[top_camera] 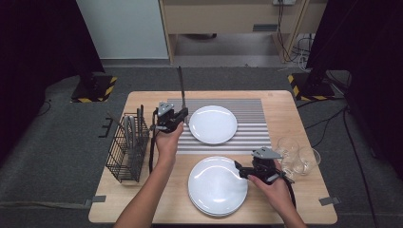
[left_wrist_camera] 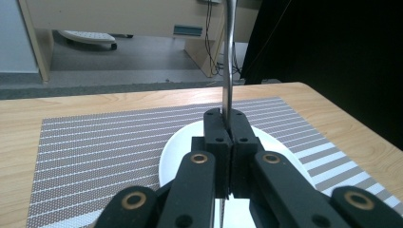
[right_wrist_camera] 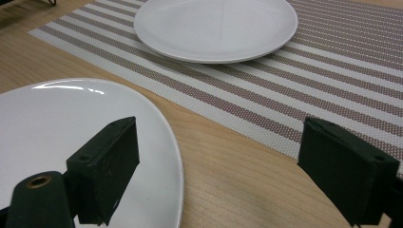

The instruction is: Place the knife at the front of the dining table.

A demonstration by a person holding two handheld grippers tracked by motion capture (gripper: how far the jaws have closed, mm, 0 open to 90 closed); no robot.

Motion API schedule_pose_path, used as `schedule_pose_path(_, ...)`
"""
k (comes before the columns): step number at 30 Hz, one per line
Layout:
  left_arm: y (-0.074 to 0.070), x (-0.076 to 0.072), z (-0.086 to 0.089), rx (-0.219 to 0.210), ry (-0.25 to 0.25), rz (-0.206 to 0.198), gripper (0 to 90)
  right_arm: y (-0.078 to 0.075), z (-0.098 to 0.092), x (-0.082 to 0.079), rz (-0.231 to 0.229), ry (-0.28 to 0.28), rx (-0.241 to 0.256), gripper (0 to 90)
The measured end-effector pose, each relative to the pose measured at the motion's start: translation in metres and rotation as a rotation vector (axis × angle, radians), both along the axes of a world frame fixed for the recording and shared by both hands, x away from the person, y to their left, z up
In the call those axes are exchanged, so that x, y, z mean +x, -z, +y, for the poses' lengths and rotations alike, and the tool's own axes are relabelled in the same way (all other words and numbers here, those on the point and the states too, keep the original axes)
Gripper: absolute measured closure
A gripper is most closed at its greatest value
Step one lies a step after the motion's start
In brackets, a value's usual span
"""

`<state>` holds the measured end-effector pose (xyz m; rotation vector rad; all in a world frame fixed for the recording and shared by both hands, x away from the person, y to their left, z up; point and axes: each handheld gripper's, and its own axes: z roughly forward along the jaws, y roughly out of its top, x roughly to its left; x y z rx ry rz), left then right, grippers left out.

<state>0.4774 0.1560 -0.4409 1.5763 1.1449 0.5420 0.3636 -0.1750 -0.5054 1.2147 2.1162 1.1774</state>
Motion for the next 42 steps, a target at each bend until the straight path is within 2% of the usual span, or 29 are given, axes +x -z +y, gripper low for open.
schedule_pose_path(3,0.002,0.000,0.001,0.006,-0.003,0.002,89.0,0.000,0.000,0.000,-0.001,-0.001,-0.004,13.8)
schedule_pose_path(9,0.011,0.000,0.004,-0.014,-0.016,0.022,89.1,0.001,0.000,-0.001,-0.003,-0.001,-0.006,13.8)
schedule_pose_path(25,0.031,0.000,0.008,-0.007,-0.034,0.057,89.0,0.000,-0.004,-0.001,0.006,0.001,0.001,13.8)
schedule_pose_path(42,0.037,0.001,0.007,-0.005,-0.038,0.067,89.0,0.002,-0.004,-0.001,0.009,0.001,-0.003,13.3)
